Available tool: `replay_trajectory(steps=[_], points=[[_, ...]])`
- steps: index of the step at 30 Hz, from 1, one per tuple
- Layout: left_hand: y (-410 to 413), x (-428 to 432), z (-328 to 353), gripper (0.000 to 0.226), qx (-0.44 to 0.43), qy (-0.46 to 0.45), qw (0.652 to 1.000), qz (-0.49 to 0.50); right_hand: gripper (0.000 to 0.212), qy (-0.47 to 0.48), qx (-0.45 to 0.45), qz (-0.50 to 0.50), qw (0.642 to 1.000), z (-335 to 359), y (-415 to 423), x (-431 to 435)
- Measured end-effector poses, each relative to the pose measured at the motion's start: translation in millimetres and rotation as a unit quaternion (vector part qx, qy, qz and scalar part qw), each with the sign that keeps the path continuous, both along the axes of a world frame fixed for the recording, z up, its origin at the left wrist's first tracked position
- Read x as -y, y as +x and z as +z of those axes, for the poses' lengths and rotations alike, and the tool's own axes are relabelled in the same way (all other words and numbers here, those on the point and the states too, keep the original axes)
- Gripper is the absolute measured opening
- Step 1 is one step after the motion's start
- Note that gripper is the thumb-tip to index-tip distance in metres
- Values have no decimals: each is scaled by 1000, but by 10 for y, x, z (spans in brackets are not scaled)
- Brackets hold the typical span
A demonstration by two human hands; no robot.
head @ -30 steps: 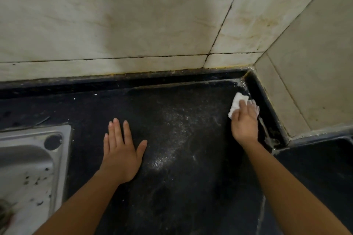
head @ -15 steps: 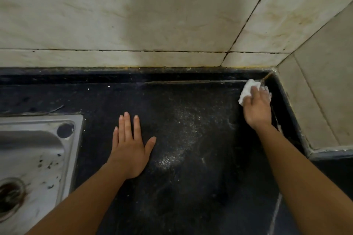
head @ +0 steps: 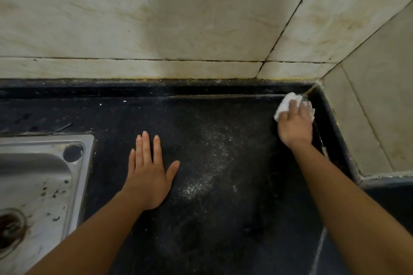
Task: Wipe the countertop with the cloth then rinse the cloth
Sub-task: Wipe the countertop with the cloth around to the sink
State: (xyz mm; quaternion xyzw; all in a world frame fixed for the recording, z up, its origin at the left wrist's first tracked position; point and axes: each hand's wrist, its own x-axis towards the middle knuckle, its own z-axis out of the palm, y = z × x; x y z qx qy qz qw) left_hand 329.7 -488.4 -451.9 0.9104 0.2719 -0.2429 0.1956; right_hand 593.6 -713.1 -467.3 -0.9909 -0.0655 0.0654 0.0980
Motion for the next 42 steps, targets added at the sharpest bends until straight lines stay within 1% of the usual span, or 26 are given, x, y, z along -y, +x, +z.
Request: replay_trajectory(steps=[1,2,4,5,7,8,9,10,11,14,16,18,20,22,23,25,26,28,29,30,33,35,37,39,41,42], points=[[2,2,2,72,-1,-1,1000,0,48,-20,10,8,1000,-12,-56,-168],[3,2,6,72,-2,-1,1000,0,48,-39,19,60,997,-29,-147,-326],[5,-1,18,72,-2,-5,1000,-1,53,-17,19,194,981,-50,-435,-547],[9,-1,23,73,0,-6,1000,-2,54,6,16,264,964,-39,-605,-579],[8,-4,24,75,-1,-8,1000,-1,53,60,-15,408,911,26,-869,-499],[8,-4,26,76,-2,-8,1000,0,52,66,-29,456,887,37,-904,-388],[7,-3,29,76,-3,-8,1000,0,49,55,-43,475,877,20,-861,-263],[5,-1,29,77,-5,-7,1000,1,49,51,-37,461,885,19,-780,-135],[5,0,27,77,-7,-6,1000,0,50,47,-16,417,907,-8,-671,-14],[2,-3,21,76,-8,-3,1000,-1,54,27,29,190,981,-8,-288,237],[-1,-3,7,76,-3,-4,1000,-1,52,7,10,58,998,34,-111,183],[-4,1,-8,77,6,-3,1000,2,53,-21,1,5,1000,65,-92,-79],[-7,1,-11,77,8,-2,1000,4,52,-76,8,54,996,65,-243,-426],[-5,5,-3,76,1,-2,1000,3,53,-113,44,180,976,46,-560,-732],[0,8,3,76,-2,-2,1000,4,54,-103,51,247,962,50,-732,-836],[9,9,12,76,-5,1,1000,4,59,-34,22,349,936,4,-978,-921],[9,9,13,76,-4,1,1000,3,59,15,-5,386,922,-10,-1029,-904],[3,6,11,76,-3,1,1000,-1,54,68,-47,428,900,19,-983,-780],[0,4,8,76,-3,1,1000,-2,52,77,-59,419,903,43,-902,-674],[0,1,5,76,-3,1,1000,-3,50,86,-62,387,916,84,-813,-542],[-5,0,-3,76,0,0,1000,-1,44,105,-10,223,969,145,-442,9],[-11,6,-3,76,2,3,1000,0,43,79,-1,120,990,123,-247,354],[-11,13,3,76,5,4,1000,0,46,43,-6,80,996,63,-287,458],[-5,12,5,76,2,0,1000,-1,54,37,15,95,995,-68,-575,307],[-3,10,9,76,-2,-1,1000,-4,58,29,44,200,978,-162,-1004,90],[-4,9,8,77,-1,2,1000,-5,57,34,49,271,961,-168,-1219,-7]])
